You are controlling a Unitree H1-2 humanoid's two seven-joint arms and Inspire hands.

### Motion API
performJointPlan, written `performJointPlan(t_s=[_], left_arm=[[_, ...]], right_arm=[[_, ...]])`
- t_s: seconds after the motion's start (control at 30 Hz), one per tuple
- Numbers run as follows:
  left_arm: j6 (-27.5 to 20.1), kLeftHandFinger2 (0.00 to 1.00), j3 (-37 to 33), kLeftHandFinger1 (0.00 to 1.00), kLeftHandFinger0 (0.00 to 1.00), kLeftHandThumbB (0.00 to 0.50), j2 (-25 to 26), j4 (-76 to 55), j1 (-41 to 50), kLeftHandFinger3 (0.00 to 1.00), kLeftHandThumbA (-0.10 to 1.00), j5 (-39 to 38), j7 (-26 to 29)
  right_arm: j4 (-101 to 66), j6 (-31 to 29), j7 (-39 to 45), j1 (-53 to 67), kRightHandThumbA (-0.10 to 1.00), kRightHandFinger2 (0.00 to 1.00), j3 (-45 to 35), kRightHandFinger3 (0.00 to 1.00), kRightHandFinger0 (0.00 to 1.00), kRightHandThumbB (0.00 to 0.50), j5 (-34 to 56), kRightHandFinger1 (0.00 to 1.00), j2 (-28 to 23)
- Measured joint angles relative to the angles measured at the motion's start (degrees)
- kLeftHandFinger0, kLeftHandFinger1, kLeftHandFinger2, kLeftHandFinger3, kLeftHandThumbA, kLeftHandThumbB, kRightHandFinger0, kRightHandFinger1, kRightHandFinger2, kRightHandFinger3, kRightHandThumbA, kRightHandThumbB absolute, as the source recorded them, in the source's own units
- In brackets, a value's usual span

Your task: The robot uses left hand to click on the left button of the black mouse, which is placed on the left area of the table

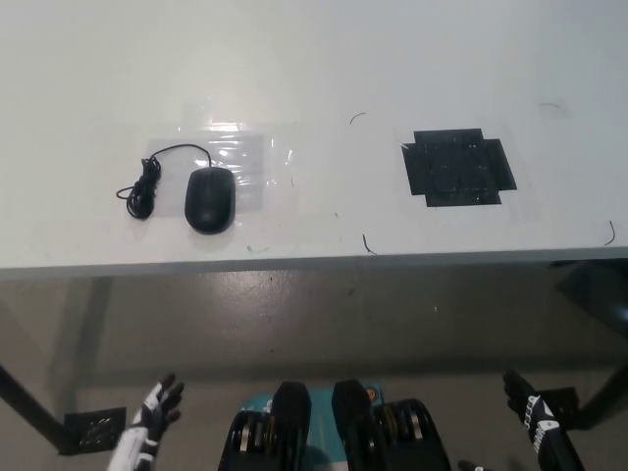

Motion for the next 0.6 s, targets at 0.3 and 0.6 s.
performJointPlan(t_s=[0.3,0.6], left_arm=[[1.7,0.77,9.8,0.74,0.9,0.198,10.1,-12.9,-6.3,1.0,1.0,-2.9,0.0],[11.0,0.12,14.0,0.0,0.06,0.297,29.8,-17.9,-19.5,1.0,1.0,-11.3,-5.1]], right_arm=[[0.1,0.0,-0.1,-2.0,1.0,1.0,0.0,1.0,1.0,0.105,-0.1,1.0,0.0],[0.1,0.0,-0.2,-4.6,1.0,1.0,-0.3,1.0,1.0,0.115,-0.1,1.0,0.0]])
